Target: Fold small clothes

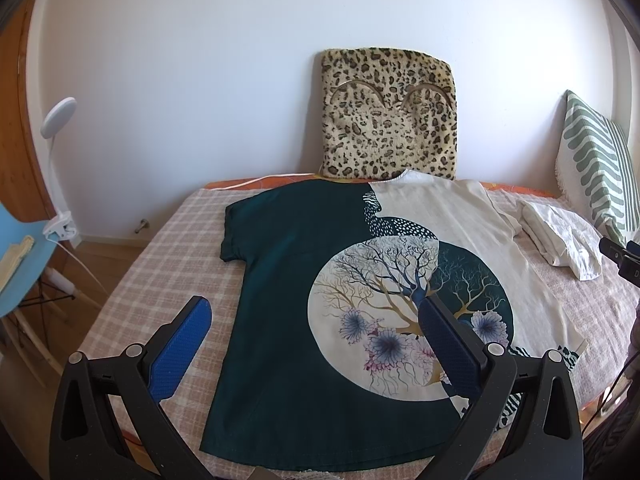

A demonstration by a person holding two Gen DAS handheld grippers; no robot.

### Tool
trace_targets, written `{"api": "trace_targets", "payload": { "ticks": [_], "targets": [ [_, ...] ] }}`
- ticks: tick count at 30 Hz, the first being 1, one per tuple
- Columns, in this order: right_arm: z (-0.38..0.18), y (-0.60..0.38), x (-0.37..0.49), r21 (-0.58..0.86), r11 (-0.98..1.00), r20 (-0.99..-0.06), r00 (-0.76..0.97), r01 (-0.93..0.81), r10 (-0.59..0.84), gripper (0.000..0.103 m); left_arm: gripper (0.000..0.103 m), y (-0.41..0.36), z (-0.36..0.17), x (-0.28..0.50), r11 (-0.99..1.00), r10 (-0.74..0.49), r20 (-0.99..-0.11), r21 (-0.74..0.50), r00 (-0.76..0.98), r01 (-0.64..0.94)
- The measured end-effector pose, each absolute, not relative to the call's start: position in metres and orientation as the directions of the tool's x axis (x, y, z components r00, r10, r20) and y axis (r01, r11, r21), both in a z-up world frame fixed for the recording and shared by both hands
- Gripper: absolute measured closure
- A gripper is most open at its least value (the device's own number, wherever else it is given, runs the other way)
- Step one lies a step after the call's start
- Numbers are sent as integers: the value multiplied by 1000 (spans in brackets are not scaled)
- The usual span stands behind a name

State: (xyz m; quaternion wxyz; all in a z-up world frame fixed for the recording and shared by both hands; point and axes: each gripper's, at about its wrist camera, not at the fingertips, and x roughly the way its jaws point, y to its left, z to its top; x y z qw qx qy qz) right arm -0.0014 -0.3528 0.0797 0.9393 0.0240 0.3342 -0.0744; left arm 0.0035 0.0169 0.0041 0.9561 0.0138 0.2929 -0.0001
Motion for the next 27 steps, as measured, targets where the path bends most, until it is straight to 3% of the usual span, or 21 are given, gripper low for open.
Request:
{"api": "trace_targets", "payload": {
  "ticks": [27],
  "targets": [
    [79,-346,4,-6,989,-632,766,146,-117,4,0,21,-2,4,1000,15,-577,26,817,-1]
  ]
}}
